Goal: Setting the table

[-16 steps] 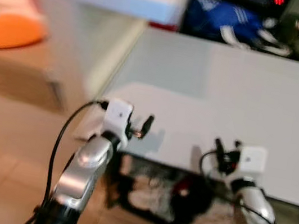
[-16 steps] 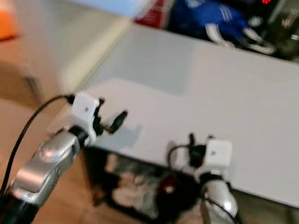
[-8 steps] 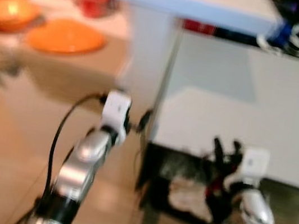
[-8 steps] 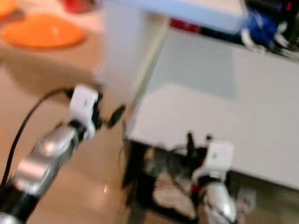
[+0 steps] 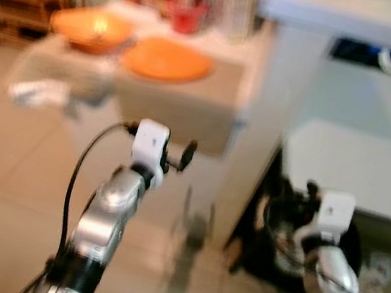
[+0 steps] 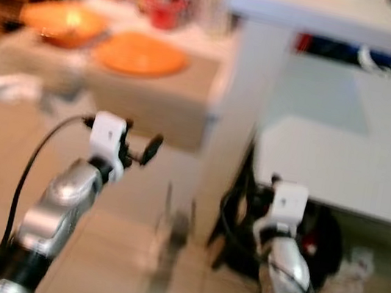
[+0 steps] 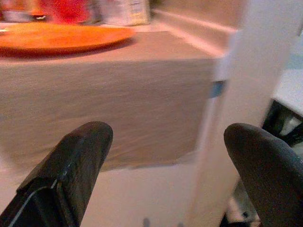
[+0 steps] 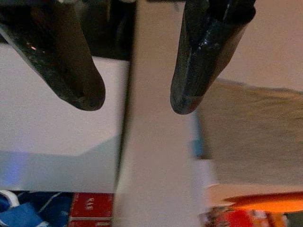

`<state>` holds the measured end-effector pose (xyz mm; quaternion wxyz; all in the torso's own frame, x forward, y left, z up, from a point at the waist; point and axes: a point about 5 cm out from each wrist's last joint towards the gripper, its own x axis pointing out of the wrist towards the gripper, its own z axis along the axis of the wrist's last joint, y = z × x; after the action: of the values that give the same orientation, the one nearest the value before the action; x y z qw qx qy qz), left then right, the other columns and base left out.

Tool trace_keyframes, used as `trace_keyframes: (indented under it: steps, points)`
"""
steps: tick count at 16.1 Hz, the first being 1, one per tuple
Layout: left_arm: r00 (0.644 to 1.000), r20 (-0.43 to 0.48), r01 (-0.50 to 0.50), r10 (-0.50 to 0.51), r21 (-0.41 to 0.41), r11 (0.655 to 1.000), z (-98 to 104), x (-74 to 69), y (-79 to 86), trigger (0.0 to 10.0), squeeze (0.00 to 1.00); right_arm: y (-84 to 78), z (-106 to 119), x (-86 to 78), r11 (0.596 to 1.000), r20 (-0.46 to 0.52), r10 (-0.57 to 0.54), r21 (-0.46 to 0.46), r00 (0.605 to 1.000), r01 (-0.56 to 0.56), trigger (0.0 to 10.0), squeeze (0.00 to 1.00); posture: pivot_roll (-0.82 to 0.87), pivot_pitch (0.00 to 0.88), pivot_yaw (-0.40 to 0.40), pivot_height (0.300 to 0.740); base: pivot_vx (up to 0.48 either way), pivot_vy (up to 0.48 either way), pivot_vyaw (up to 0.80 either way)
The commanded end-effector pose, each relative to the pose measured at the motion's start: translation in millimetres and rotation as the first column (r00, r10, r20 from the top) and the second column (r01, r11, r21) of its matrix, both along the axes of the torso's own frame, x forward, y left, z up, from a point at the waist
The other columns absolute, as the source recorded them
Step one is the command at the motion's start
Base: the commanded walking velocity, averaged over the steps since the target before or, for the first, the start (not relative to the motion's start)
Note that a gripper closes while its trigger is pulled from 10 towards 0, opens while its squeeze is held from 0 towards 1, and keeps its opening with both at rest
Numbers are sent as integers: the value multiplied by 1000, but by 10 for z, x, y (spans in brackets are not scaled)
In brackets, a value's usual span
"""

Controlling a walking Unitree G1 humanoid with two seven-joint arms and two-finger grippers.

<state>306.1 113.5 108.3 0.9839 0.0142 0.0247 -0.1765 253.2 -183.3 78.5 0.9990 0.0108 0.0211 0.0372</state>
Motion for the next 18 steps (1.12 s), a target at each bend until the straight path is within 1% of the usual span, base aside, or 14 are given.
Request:
trace_keyframes:
  steps: [1,3,6,7,8,9,10,12,14,15,16,18]
  points:
    - [1000,6,-13,13,2,1000,23,10,38,10000,0,31,52,29,1000,19,18,6,1000,-18,10000,0,-24,0,-3,740,0,480,0]
    - [1000,2,14,-14,18,1000,7,-1,13,10000,0,34,60,34,1000,22,23,1,999,-23,10000,0,-24,0,-5,740,0,480,0]
    - [1000,21,0,0,7,1000,40,33,-12,10000,0,21,87,58,1000,36,26,-11,999,-25,10000,0,-27,0,-11,740,0,480,0]
    - [1000,23,-6,6,7,1000,42,40,-9,10000,0,12,117,65,1000,57,17,-17,998,-16,10000,0,-28,0,-10,740,0,307,0]
    - [1000,26,-12,11,7,1000,46,46,-3,10000,0,-13,178,74,1000,101,-9,-22,995,11,10000,0,-28,0,-8,740,0,0,0]
    - [999,47,-23,23,12,1000,68,47,11,10000,0,-66,266,84,998,158,-68,-6,985,69,10000,0,-27,0,-7,740,0,0,0]
    - [997,65,-29,28,8,1000,92,49,19,10000,0,-102,280,94,994,158,-106,16,982,105,10000,0,-27,0,-5,740,0,0,0]
    - [996,80,-38,38,6,999,123,63,24,10000,0,-161,220,120,987,115,-161,3,980,161,10000,0,-25,0,-6,740,0,0,0]
    - [996,84,-41,40,11,999,134,73,28,10000,0,-159,211,125,987,115,-160,16,980,159,10000,0,-21,0,-7,740,0,0,0]
    - [996,85,-43,41,16,999,132,75,30,10000,0,-165,215,123,985,124,-173,28,977,171,10000,584,-20,0,-8,740,0,0,0]
    - [996,84,-45,43,19,999,126,76,32,10000,0,-169,215,123,984,125,-178,28,976,176,10000,1000,-20,0,-9,740,0,0,0]
    - [995,91,-44,42,25,999,124,67,19,10000,0,-134,206,134,988,122,-153,-1,981,154,10000,1000,-19,0,-11,740,0,0,0]
